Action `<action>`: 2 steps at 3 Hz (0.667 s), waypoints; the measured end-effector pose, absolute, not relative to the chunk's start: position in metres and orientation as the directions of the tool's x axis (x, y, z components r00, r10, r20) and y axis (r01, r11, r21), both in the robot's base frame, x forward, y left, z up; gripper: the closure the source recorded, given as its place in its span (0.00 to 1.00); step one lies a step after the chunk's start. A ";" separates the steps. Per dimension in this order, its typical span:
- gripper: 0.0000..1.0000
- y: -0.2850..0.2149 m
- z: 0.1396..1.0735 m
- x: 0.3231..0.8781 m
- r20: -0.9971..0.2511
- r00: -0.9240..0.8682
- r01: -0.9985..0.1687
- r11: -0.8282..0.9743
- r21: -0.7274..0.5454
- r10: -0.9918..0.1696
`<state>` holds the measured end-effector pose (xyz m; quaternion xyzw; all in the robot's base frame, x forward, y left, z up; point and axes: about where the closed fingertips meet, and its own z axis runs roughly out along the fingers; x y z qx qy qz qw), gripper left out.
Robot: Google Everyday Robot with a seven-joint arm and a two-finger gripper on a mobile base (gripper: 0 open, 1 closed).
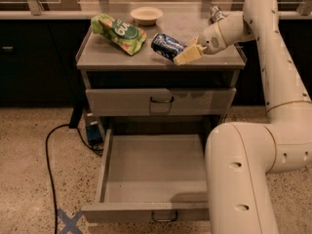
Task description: Pick pepsi can from middle drawer and place on counter
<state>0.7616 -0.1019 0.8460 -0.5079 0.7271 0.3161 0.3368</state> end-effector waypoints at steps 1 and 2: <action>1.00 -0.125 0.829 0.779 -0.789 -0.337 -0.911 0.390 0.135 -0.513; 1.00 -0.139 0.821 0.783 -0.772 -0.374 -0.889 0.437 0.140 -0.514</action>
Offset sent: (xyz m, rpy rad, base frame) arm 0.1515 -0.1373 -0.0322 -0.0750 0.0473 -0.6018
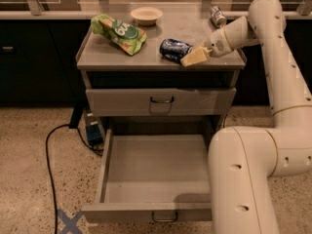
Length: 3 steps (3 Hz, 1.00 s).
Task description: Pick pepsi can from middle drawer and place on counter
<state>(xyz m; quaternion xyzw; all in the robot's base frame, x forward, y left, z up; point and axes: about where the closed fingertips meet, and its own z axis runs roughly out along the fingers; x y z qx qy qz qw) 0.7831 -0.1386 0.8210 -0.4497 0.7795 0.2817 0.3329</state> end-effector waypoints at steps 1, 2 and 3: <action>1.00 -0.139 0.827 0.783 -0.772 -0.374 -0.889 0.437 0.140 -0.514; 0.89 -0.137 0.827 0.781 -0.772 -0.374 -0.889 0.437 0.140 -0.513; 0.66 -0.137 0.827 0.781 -0.772 -0.374 -0.889 0.437 0.140 -0.513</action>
Offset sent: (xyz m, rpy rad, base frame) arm 0.0000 0.0001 0.0059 0.0000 0.0000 0.0000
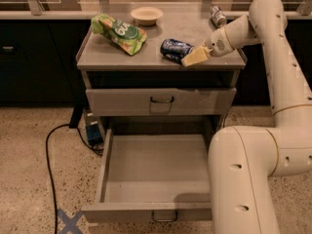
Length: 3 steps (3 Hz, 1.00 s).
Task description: Pick pepsi can from middle drawer and place on counter
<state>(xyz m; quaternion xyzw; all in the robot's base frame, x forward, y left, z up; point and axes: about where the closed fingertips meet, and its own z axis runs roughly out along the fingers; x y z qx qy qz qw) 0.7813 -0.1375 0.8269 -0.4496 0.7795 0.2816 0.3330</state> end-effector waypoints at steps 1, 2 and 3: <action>0.42 -0.137 0.827 0.781 -0.772 -0.374 -0.889 0.437 0.140 -0.513; 0.20 -0.137 0.827 0.781 -0.772 -0.374 -0.889 0.437 0.140 -0.513; 0.00 -0.137 0.827 0.781 -0.772 -0.374 -0.889 0.437 0.140 -0.513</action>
Offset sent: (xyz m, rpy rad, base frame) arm 0.0000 0.0000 0.0000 0.0000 0.0000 0.0000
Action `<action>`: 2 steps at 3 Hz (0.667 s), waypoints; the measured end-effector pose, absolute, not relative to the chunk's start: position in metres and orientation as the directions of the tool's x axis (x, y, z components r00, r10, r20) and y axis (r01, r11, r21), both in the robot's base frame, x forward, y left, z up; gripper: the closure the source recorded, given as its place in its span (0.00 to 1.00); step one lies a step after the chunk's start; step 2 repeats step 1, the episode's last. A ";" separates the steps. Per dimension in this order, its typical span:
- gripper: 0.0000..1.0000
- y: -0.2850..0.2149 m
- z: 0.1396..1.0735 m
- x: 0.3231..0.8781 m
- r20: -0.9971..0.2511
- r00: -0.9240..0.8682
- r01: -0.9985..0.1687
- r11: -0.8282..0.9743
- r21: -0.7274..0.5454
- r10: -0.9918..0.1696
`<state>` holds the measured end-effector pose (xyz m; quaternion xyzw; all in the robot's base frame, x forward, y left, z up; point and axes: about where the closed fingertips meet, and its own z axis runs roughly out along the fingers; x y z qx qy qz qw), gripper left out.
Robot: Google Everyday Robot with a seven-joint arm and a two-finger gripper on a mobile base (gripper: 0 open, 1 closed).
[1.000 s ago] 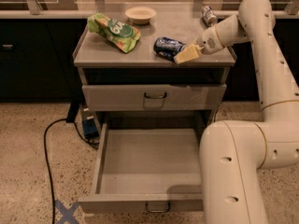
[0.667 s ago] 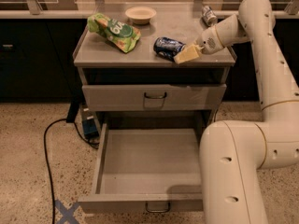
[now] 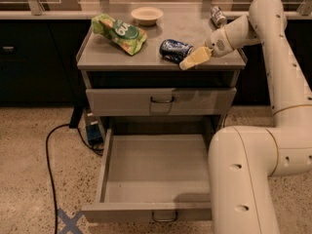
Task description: Pick pepsi can from middle drawer and place on counter
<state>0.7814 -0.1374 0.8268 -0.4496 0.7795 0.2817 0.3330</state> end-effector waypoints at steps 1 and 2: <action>0.00 -0.137 0.827 0.781 -0.772 -0.374 -0.889 0.437 0.140 -0.513; 0.00 -0.137 0.827 0.781 -0.772 -0.374 -0.889 0.437 0.140 -0.513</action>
Offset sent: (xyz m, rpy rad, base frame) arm 0.0000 0.0000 0.0000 0.0000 0.0000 0.0000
